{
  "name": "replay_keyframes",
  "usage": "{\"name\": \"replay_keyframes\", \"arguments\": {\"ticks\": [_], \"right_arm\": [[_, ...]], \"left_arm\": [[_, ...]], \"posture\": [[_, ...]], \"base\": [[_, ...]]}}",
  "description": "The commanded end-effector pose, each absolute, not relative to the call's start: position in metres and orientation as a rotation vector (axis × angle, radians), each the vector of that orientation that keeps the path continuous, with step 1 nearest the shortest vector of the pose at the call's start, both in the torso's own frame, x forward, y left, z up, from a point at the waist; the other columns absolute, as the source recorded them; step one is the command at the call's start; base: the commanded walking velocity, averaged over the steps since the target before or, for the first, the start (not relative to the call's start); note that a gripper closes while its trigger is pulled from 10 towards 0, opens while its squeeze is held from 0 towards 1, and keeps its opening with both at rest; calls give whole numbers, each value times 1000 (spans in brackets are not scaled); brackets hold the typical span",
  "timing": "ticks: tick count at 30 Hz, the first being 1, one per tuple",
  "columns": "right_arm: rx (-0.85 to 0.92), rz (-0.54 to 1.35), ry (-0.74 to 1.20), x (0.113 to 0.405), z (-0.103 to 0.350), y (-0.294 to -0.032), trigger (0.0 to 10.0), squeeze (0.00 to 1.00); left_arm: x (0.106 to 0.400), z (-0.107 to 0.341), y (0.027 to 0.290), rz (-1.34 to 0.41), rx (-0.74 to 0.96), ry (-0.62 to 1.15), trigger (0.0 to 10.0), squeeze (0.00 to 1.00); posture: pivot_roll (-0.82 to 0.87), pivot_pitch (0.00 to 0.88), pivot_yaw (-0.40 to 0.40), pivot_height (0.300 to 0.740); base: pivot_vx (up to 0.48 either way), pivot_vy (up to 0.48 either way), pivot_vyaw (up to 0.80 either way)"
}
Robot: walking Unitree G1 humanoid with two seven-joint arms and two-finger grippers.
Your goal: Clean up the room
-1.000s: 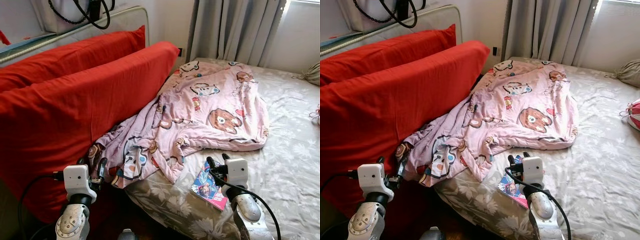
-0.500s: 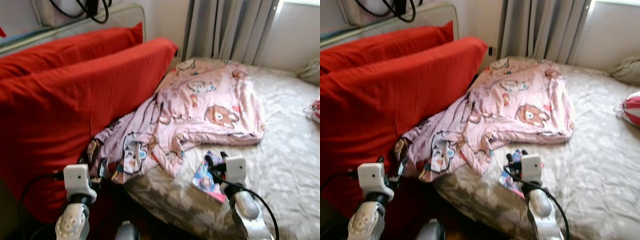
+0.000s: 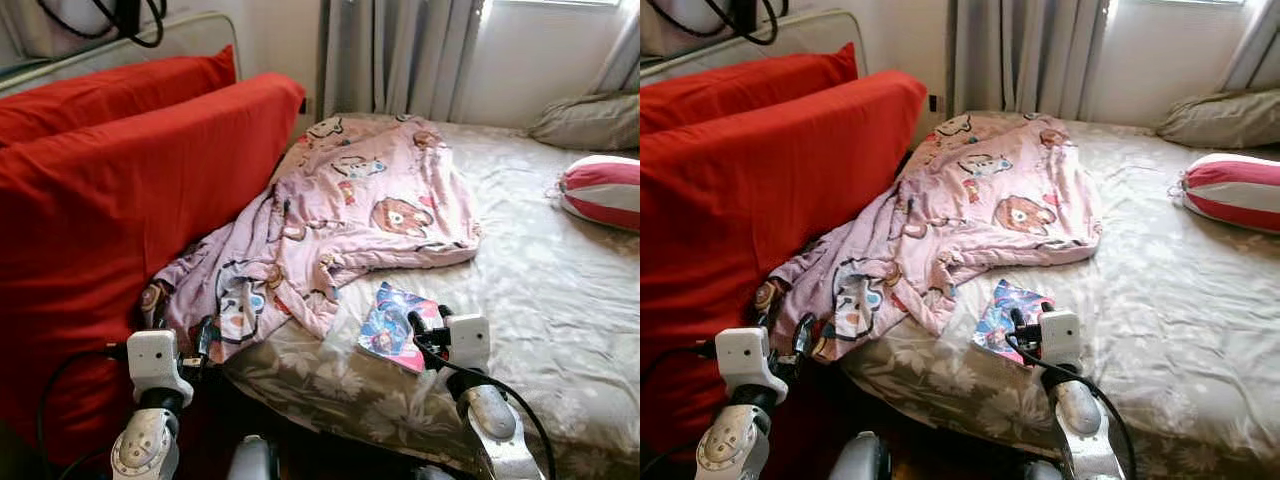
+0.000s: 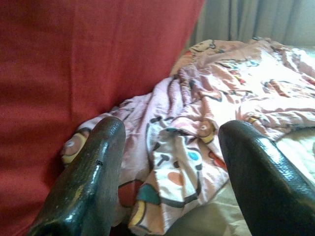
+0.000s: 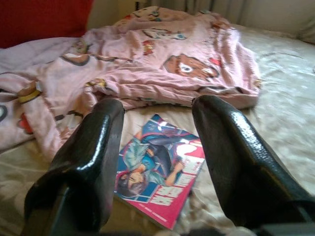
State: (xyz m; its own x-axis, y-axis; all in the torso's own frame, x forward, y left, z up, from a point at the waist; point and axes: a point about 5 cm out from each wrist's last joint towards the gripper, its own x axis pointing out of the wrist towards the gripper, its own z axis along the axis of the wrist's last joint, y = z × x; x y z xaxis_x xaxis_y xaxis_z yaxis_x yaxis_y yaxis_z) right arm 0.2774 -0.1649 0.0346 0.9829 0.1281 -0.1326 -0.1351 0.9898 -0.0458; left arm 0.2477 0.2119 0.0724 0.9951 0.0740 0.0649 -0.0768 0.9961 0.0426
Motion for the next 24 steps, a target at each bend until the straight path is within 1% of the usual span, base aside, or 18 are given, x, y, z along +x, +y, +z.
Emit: {"name": "replay_keyframes", "arguments": {"ticks": [1,6,7,9,12,14,17,24], "right_arm": [[-51,142,132,281,36,-162,10000,0],[-49,134,139,280,34,-163,10000,0],[-17,116,145,280,34,-164,10000,0],[-10,112,146,281,34,-165,10000,0],[-20,117,158,282,33,-164,10000,0],[-26,122,169,283,32,-163,10000,0],[-18,125,153,283,33,-162,10000,0],[-9,126,144,282,34,-162,10000,0]], "left_arm": [[245,72,214,82,53,-56,10000,0],[245,71,214,78,59,-47,10000,0],[245,71,213,75,57,-47,10000,0],[245,71,213,75,55,-48,10000,0],[245,72,212,71,52,-50,10000,0],[245,72,212,71,52,-50,10000,0],[244,72,213,74,54,-48,10000,0],[244,70,213,70,56,-38,10000,0]], "posture": [[44,0,0,631],[43,0,1,631],[42,0,3,631],[42,0,3,631],[44,0,2,631],[44,0,2,626],[47,0,1,606],[44,0,3,606]], "base": [[0,0,0],[0,0,0],[0,0,0],[0,0,0],[0,0,0],[0,0,0],[0,0,0],[0,0,0]]}}
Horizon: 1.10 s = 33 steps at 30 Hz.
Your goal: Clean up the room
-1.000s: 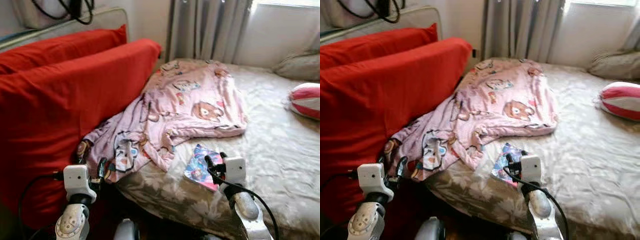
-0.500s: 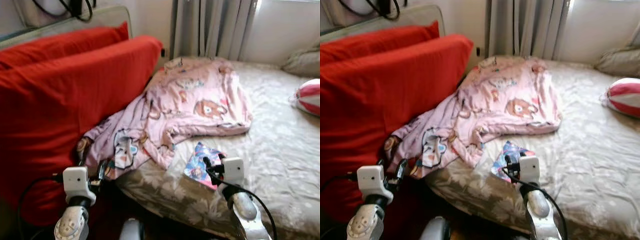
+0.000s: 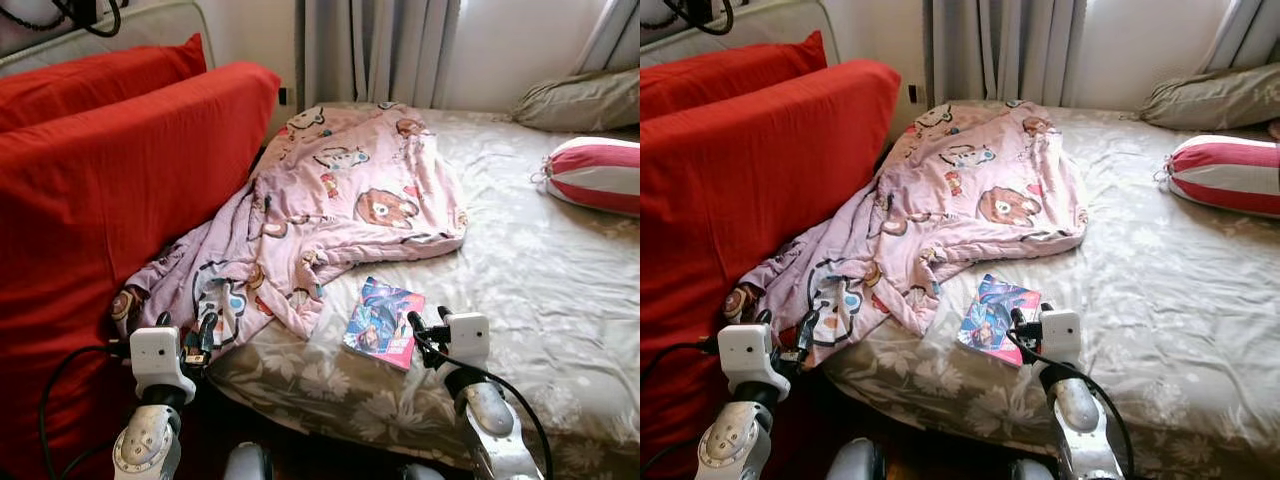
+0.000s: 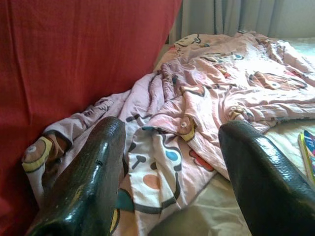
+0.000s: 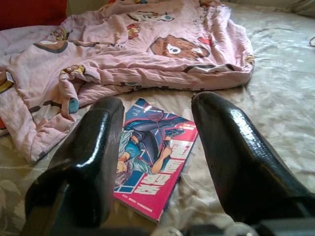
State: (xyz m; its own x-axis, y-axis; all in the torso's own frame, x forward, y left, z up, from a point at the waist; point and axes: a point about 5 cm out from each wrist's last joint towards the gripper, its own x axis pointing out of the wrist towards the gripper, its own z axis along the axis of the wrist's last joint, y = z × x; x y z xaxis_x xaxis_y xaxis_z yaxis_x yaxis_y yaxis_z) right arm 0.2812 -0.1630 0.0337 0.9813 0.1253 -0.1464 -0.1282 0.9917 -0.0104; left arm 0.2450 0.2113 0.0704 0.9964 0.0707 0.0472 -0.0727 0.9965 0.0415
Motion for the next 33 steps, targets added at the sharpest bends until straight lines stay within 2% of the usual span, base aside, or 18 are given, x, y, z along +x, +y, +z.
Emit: {"name": "replay_keyframes", "arguments": {"ticks": [1,33], "right_arm": [[-9,127,145,283,34,-162,10000,0],[-4,148,158,281,32,-159,10000,0]], "left_arm": [[245,70,212,68,55,-37,10000,0],[245,67,213,61,54,-16,10000,0]], "posture": [[44,0,3,606],[49,0,4,606]], "base": [[0,0,0],[0,0,0]]}}
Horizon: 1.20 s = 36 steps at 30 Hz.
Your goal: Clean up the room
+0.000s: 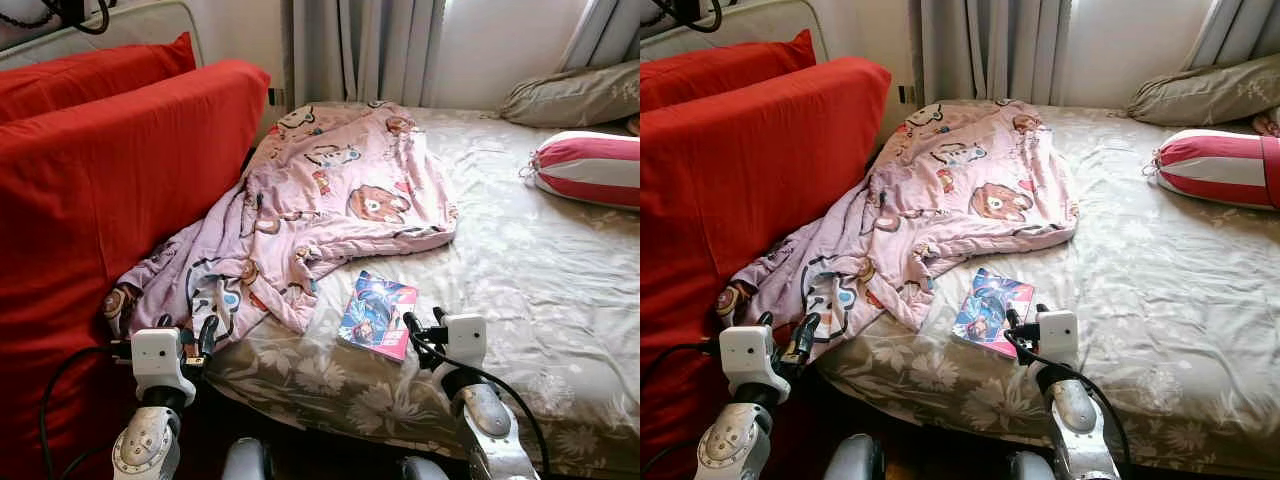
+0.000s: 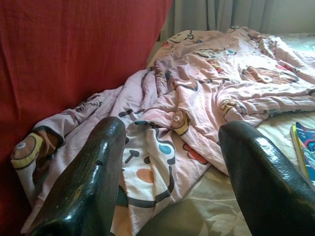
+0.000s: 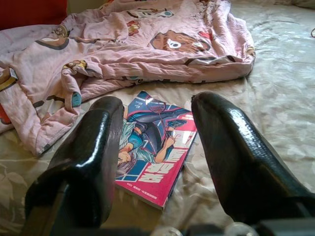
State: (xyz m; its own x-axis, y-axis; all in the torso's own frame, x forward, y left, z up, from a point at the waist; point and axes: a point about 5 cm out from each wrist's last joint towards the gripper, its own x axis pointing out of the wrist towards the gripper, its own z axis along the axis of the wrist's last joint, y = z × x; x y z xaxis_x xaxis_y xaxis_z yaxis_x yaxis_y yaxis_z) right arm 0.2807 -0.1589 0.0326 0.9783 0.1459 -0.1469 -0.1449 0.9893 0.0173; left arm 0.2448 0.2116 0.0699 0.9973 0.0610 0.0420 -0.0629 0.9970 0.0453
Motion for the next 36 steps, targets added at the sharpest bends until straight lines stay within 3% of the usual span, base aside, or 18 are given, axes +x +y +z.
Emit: {"name": "replay_keyframes", "arguments": {"ticks": [1,7,36], "right_arm": [[-5,147,160,282,31,-159,10000,0],[-8,159,150,282,32,-157,10000,0],[-10,204,141,279,31,-152,10000,0]], "left_arm": [[245,67,213,61,55,-16,10000,0],[245,67,214,64,57,-19,10000,0],[245,68,214,56,42,-15,10000,0]], "posture": [[49,0,4,606],[50,0,3,581],[51,0,7,581]], "base": [[0,0,0],[0,0,0],[0,0,55]]}}
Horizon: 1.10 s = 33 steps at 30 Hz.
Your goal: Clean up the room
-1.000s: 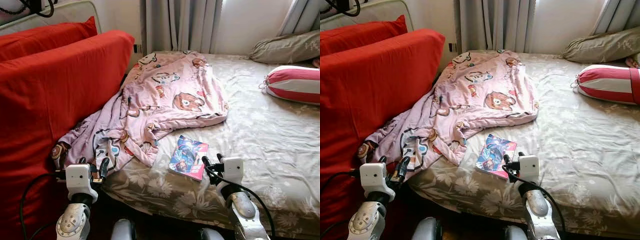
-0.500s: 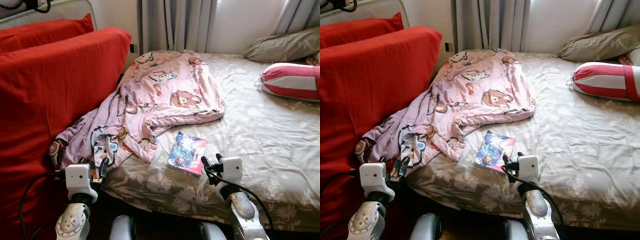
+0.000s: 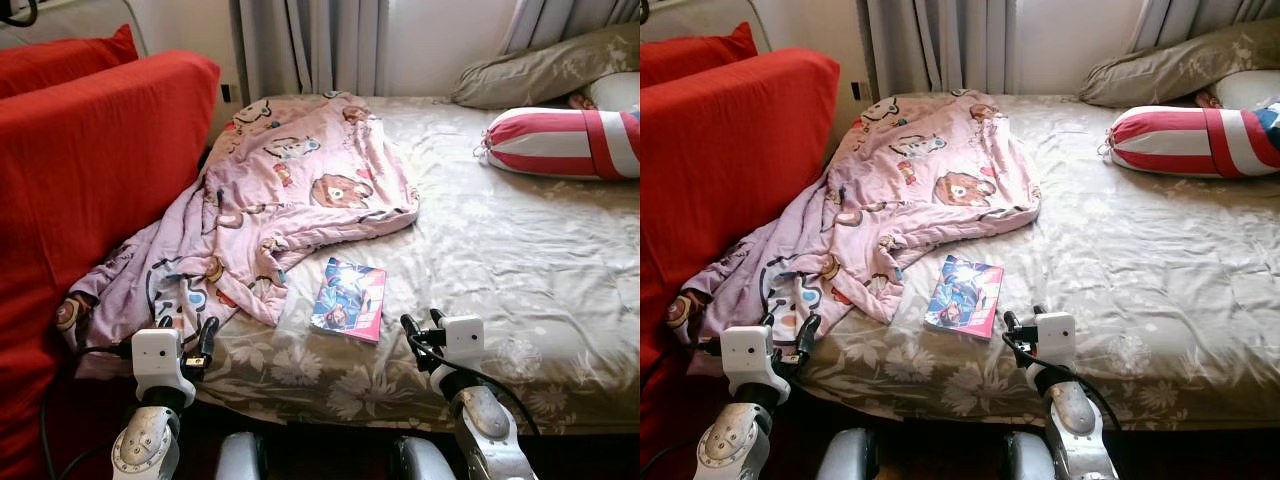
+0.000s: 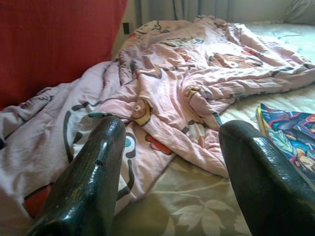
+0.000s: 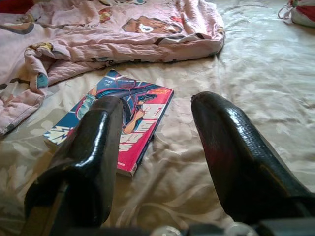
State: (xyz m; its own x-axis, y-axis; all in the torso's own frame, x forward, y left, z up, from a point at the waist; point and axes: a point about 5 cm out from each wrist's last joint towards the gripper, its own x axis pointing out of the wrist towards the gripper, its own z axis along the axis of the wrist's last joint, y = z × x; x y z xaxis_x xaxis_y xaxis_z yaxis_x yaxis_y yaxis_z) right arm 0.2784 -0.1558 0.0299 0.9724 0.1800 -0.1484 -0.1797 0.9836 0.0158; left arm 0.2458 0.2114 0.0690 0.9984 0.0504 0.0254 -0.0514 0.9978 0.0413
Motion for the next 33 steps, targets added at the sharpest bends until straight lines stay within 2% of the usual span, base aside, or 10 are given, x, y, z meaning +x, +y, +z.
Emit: {"name": "replay_keyframes", "arguments": {"ticks": [1,5,13,23,30,33], "right_arm": [[-11,208,140,278,31,-152,10000,0],[6,212,145,278,30,-151,10000,0],[11,226,149,277,29,-149,10000,0],[-6,137,204,278,21,-161,10000,0],[95,-27,270,284,15,-177,10000,0],[112,-41,286,285,14,-180,10000,0]], "left_arm": [[245,68,214,57,42,-16,10000,0],[245,68,214,57,41,-18,10000,0],[245,69,214,55,39,-19,10000,0],[245,68,213,50,34,-15,10000,0],[244,67,213,45,31,-11,10000,0],[244,67,212,44,31,-11,10000,0]], "posture": [[51,0,7,581],[53,0,7,581],[53,0,7,581],[54,0,7,581],[53,0,9,581],[57,0,10,581]], "base": [[0,0,800],[0,0,800],[261,0,791],[288,0,0],[300,0,0],[304,0,0]]}}
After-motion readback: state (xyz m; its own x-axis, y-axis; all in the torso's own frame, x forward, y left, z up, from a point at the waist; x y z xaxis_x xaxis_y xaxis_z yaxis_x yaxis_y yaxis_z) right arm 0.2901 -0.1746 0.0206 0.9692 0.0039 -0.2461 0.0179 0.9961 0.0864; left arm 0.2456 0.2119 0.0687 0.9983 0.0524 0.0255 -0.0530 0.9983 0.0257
